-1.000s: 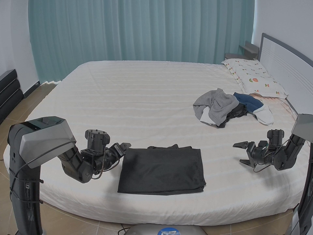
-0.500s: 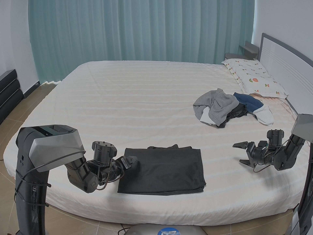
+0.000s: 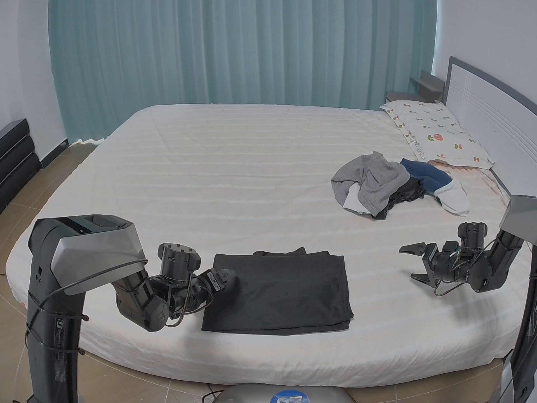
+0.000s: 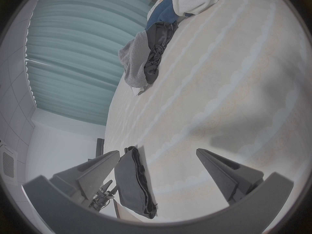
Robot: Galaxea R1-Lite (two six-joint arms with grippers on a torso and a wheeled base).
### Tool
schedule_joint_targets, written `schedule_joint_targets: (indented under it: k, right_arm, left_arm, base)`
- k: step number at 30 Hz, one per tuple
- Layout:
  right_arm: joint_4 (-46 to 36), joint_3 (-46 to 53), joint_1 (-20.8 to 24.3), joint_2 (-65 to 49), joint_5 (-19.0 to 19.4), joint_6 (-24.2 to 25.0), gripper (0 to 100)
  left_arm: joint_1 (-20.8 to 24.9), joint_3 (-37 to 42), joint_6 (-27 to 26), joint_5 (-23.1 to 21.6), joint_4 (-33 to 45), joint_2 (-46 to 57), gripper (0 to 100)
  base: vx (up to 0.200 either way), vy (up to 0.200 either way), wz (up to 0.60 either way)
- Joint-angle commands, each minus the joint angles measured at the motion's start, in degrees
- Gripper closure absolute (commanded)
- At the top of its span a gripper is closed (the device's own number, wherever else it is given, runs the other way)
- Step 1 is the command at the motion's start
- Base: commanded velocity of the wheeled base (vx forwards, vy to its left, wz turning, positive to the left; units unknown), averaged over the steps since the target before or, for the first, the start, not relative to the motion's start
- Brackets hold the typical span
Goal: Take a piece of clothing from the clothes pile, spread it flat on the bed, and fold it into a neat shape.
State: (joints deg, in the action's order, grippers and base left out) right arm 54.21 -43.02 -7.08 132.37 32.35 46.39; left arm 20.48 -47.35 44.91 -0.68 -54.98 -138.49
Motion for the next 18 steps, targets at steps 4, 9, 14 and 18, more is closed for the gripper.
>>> schedule_joint_targets:
  k: [4,9,14,18]
  right_arm:
    - [0.0,0.0,0.0,0.1,0.1,-0.1,0]
    - [0.0,0.1,0.0,0.1,0.1,-0.1,0]
    - [0.0,0.1,0.0,0.1,0.1,-0.1,0]
    - [0.0,0.1,0.0,0.1,0.1,-0.1,0]
  left_arm:
    - [0.0,-0.2,0.1,0.0,0.0,-0.2,100]
    - [0.0,0.0,0.1,0.1,0.0,-0.1,100]
    - [-0.2,0.1,0.4,0.2,0.0,0.1,100]
    - [-0.5,0.8,0.4,0.5,0.0,0.1,100]
  base:
    - [0.0,0.0,0.0]
    - [0.0,0.0,0.0]
    - [0.0,0.0,0.0]
    - [0.0,0.0,0.0]
